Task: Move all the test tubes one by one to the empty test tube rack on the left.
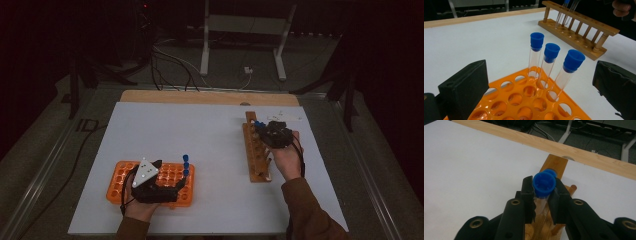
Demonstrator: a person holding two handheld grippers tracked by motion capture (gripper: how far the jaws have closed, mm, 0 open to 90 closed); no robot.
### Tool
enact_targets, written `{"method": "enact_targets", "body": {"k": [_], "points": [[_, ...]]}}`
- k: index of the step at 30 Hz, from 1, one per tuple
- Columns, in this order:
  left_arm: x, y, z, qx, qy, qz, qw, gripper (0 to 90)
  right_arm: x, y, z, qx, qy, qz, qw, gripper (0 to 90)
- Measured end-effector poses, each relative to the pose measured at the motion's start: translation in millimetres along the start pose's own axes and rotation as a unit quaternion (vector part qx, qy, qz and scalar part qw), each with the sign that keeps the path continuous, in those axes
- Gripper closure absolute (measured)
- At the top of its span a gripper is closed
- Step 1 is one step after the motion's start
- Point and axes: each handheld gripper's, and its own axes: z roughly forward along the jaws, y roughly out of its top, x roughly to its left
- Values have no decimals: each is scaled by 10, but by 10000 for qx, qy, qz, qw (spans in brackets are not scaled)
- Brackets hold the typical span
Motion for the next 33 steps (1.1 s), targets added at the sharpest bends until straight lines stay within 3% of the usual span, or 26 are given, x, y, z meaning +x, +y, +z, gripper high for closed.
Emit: {"method": "enact_targets", "body": {"k": [20, 24, 33], "points": [[-66, 63, -35, -93, -1, 78, 9999, 10, 0, 231, -292, -158, 211, -76, 9996, 766], [-107, 122, -55, -163, -13, 145, 9998, 10, 61, 247, -335, -169, 247, -167, 9994, 765], [-274, 274, -28, -275, -105, 290, 9991, 13, 226, 280, -421, -210, 588, -295, 9976, 765]]}}
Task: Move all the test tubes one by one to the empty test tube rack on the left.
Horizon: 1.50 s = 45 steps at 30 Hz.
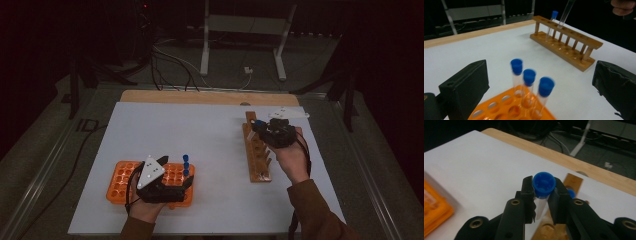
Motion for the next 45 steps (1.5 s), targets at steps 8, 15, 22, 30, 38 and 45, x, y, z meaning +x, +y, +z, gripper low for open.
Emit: {"method": "enact_targets", "body": {"k": [8, 15, 22, 30, 38, 45], "points": [[-211, 122, 166, 44, -143, 276, 9995, 27, 171, 7, -34, 66, 349, -131, 9993, 765], [-357, 212, 282, 60, -257, 422, 9988, 36, 309, -11, -63, 141, 698, -169, 9973, 765], [-495, 250, 417, 159, -172, 646, 9976, 60, 414, -21, -105, 143, 1079, -86, 9940, 765], [-586, 292, 578, 177, -25, 690, 9975, 84, 551, -4, -165, 163, 1305, -180, 9912, 764], [-673, 323, 711, 177, 21, 709, 9973, 230, 688, -2, -180, 209, 1613, -241, 9864, 763], [-707, 355, 752, 101, 99, 646, 9978, 521, 740, 3, -174, 258, 1777, -224, 9835, 763]]}}
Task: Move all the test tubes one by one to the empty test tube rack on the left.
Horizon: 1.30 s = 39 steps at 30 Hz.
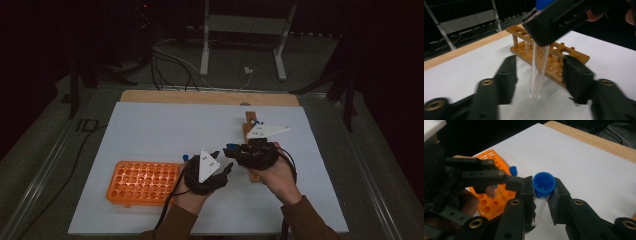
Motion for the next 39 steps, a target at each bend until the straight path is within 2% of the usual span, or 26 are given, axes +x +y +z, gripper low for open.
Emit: {"method": "enact_targets", "body": {"k": [4, 8, 13, 19, 22, 28, 30, 34, 39], "points": [[26, 7, -5, -68, -122, -62, 9999, 640, 26, 2, 8, 18, 63, -13, 10000, 763], [32, 3, -13, -75, -157, -44, 9998, 727, 39, 6, 19, 36, 98, -17, 9999, 763], [19, -4, -19, -68, -160, -4, 9998, 770, 44, 9, 36, 29, 123, -36, 9999, 753], [63, -20, -28, -12, -124, -49, 9999, 773, 23, 14, 18, -69, 113, 9, 9999, 528], [99, -40, -34, 40, -106, -120, 9999, 773, 1, 21, -2, -122, 89, 74, 9999, 381], [147, -77, -59, 30, -111, -257, 9996, 774, -33, 15, -40, -197, -153, 87, 9997, 168], [161, -88, -78, 29, -122, -268, 9996, 774, -47, 12, -53, -203, -252, 60, 9995, 145], [186, -108, -126, 3, -160, -324, 9993, 773, -93, 0, -81, -276, -439, 27, 9986, 41], [221, -134, -188, -47, -183, -422, 9989, 773, -179, -36, -93, -290, -612, 39, 9977, 4]]}}
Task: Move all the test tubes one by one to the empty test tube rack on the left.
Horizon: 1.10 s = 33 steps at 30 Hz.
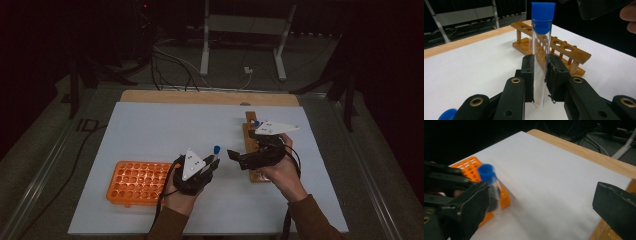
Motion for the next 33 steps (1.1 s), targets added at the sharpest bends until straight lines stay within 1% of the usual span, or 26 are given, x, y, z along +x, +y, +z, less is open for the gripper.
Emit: {"method": "enact_targets", "body": {"k": [4, 5, 6, 12, 15, 19, 22, 30, 33], "points": [[26, -20, -56, -32, -30, -37, 10000, 773, -87, -35, 9, 23, -180, 59, 9998, 3], [29, -24, -64, -41, -32, -48, 10000, 773, -110, -44, 12, 38, -261, 64, 9996, 3], [34, -27, -81, -18, -34, -31, 10000, 773, -126, -49, 15, 43, -291, 67, 9995, 3], [59, -53, -170, -67, -67, -20, 10000, 773, -208, -83, 64, 92, -463, 138, 9988, 3], [97, -78, -217, -102, -91, -102, 9999, 773, -219, -90, 94, 117, -477, 147, 9987, 3], [154, -115, -273, -135, -113, -181, 9997, 773, -229, -90, 108, 139, -550, 121, 9983, 3], [203, -149, -308, -160, -149, -277, 9994, 773, -259, -93, 99, 145, -627, 134, 9978, 3], [321, -227, -382, -137, -187, -349, 9991, 773, -338, -126, 49, 139, -700, 219, 9972, 3], [338, -252, -423, -152, -181, -327, 9992, 773, -356, -135, 23, 137, -754, 209, 9968, 3]]}}
